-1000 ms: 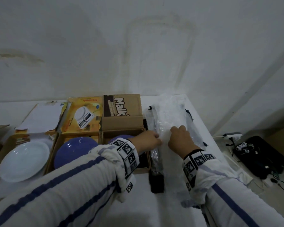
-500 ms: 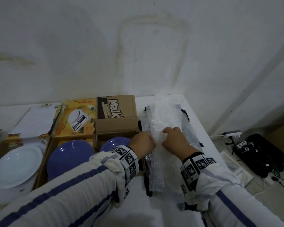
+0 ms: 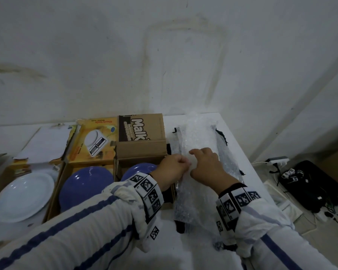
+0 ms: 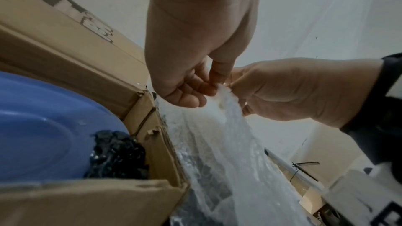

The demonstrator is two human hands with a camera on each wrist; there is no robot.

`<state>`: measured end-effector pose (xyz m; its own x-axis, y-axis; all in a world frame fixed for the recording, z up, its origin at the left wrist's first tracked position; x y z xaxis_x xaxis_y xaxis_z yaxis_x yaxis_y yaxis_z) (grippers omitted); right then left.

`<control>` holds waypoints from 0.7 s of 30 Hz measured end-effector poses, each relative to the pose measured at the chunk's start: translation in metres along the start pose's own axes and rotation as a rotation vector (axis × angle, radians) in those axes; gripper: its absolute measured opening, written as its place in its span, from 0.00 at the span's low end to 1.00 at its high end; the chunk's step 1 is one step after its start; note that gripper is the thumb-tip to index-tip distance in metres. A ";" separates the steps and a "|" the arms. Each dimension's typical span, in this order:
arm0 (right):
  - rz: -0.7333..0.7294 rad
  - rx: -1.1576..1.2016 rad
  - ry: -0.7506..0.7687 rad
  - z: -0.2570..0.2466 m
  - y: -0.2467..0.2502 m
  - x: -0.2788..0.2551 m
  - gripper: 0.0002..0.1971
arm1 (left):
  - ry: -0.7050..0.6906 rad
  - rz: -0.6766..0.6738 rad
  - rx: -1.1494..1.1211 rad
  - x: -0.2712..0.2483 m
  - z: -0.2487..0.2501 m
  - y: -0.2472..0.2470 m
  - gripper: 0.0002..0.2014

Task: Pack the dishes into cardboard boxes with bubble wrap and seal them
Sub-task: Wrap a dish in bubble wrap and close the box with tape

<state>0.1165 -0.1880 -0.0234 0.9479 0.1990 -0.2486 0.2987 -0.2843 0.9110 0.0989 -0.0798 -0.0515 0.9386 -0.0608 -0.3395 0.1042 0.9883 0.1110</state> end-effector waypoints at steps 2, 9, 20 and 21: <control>0.025 -0.074 0.006 -0.006 0.007 -0.002 0.28 | -0.109 0.003 -0.017 -0.003 0.009 0.003 0.06; 0.267 -0.199 0.140 -0.043 0.046 -0.009 0.13 | -0.341 0.114 0.052 -0.020 0.036 0.042 0.25; 0.281 0.328 0.451 -0.113 0.061 -0.019 0.03 | -0.236 0.349 0.195 -0.023 0.030 0.129 0.06; 0.238 0.364 0.453 -0.115 0.053 -0.017 0.03 | -0.196 0.316 0.017 -0.027 0.026 0.133 0.06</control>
<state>0.1032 -0.0983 0.0667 0.8759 0.4458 0.1843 0.1792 -0.6554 0.7337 0.0962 0.0493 -0.0035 0.9703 0.2199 -0.1007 -0.1970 0.9602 0.1980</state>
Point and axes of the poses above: each hand's wrist, its own x-axis towards the middle knuckle, its own y-axis out of the back of the hand, z = x × y, the point moved 6 cm from there along x, towards the middle knuckle, and after that the axes turned 1 degree about -x, right-handed, at the moved point
